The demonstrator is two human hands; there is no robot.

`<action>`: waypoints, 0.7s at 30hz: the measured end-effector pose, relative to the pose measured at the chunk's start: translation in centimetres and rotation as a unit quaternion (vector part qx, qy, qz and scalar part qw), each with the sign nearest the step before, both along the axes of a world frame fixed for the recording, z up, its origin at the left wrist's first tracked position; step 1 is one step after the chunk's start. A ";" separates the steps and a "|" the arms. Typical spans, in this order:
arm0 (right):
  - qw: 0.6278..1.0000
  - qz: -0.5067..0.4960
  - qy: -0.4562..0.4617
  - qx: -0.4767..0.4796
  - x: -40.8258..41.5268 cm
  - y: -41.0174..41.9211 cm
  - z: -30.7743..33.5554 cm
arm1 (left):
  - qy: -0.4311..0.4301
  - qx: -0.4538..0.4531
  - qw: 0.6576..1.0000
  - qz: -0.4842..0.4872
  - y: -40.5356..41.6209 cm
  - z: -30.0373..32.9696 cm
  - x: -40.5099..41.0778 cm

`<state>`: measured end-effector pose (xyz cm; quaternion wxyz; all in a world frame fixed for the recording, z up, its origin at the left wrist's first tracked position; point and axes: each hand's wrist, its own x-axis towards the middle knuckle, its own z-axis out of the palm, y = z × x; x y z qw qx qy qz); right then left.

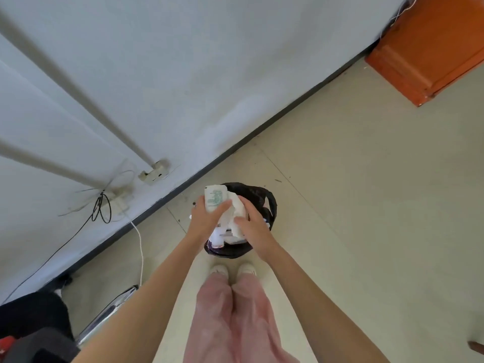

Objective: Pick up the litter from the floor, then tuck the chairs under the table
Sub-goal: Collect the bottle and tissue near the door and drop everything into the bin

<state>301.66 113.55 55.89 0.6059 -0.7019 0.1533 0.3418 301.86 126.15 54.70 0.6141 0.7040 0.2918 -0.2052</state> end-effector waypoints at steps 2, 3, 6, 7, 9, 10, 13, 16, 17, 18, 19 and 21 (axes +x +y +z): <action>1.000 0.010 -0.022 -0.008 3.4 0.3 -3.4 | -0.005 -0.037 0.999 0.020 0.2 -3.6 3.1; 0.999 0.012 -0.033 -0.009 5.0 0.4 -5.2 | -0.006 -0.047 0.998 0.028 0.3 -5.6 4.6; 0.995 0.029 -0.073 -0.060 8.2 0.4 -10.7 | 0.057 -0.034 0.995 0.069 0.4 -12.0 7.4; 0.993 0.037 -0.082 -0.080 8.6 0.4 -12.6 | 0.102 -0.015 0.992 0.076 0.4 -14.1 7.7; 0.990 0.045 -0.080 -0.109 8.8 0.4 -16.4 | 0.171 0.002 0.983 0.063 0.2 -18.2 7.9; 0.988 0.043 -0.079 -0.124 8.7 0.5 -18.2 | 0.190 -0.003 0.980 0.067 0.1 -20.0 8.0; 0.983 0.024 -0.081 -0.166 8.8 0.7 -22.9 | 0.177 -0.010 0.981 0.080 -0.2 -24.4 9.0; 0.982 0.048 -0.036 -0.177 8.5 0.8 -26.6 | 0.191 0.068 0.979 -0.027 -0.6 -28.0 8.7; 0.982 0.073 -0.004 -0.177 8.3 0.8 -27.7 | 0.208 0.077 0.973 -0.056 -0.7 -28.9 8.2; 0.978 0.104 0.029 -0.180 8.2 0.7 -28.7 | 0.220 0.075 0.970 -0.078 -0.7 -29.8 7.8; 0.972 0.136 0.052 -0.186 8.1 0.6 -29.5 | 0.226 0.072 0.967 -0.095 -0.6 -30.5 7.3; 0.966 0.157 0.066 -0.196 8.5 -0.1 -30.3 | 0.221 0.091 0.964 -0.115 -0.1 -31.1 6.7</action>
